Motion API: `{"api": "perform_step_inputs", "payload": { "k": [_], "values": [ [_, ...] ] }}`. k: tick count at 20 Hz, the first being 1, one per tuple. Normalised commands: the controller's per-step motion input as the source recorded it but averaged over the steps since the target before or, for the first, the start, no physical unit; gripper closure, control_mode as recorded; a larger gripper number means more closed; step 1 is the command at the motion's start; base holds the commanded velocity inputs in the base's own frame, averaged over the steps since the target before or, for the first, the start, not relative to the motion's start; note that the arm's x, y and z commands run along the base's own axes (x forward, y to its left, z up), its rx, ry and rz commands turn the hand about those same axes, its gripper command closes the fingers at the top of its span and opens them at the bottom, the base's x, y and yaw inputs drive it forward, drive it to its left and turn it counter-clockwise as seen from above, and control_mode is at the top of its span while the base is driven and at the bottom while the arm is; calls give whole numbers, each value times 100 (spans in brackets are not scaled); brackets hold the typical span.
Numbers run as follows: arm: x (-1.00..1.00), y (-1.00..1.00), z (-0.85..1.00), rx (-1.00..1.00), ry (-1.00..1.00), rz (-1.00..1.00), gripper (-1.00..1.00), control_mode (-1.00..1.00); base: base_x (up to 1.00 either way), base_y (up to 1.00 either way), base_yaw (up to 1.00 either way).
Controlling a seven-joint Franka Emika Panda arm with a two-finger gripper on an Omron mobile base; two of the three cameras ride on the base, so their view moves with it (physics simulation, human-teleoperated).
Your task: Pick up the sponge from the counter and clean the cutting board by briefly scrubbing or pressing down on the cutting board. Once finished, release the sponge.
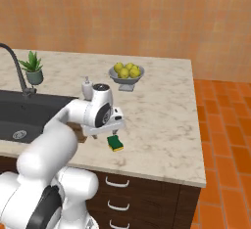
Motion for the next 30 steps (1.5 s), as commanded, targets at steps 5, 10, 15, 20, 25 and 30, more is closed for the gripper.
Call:
{"api": "perform_step_inputs", "payload": {
  "k": [5,10,15,20,25,30],
  "values": [
    [30,-11,-31,0,0,6,-100,-100,0,0,0],
    [21,-4,-33,-1,0,4,-100,-100,0,0,0],
    [21,0,-29,-2,0,-1,-100,-100,0,0,0],
    [29,0,-25,-1,0,-1,-100,-100,0,0,0],
    [26,0,-24,0,0,0,-100,-100,0,0,0],
    [19,-1,-32,0,0,0,-100,-100,0,0,0]
  ]
}}
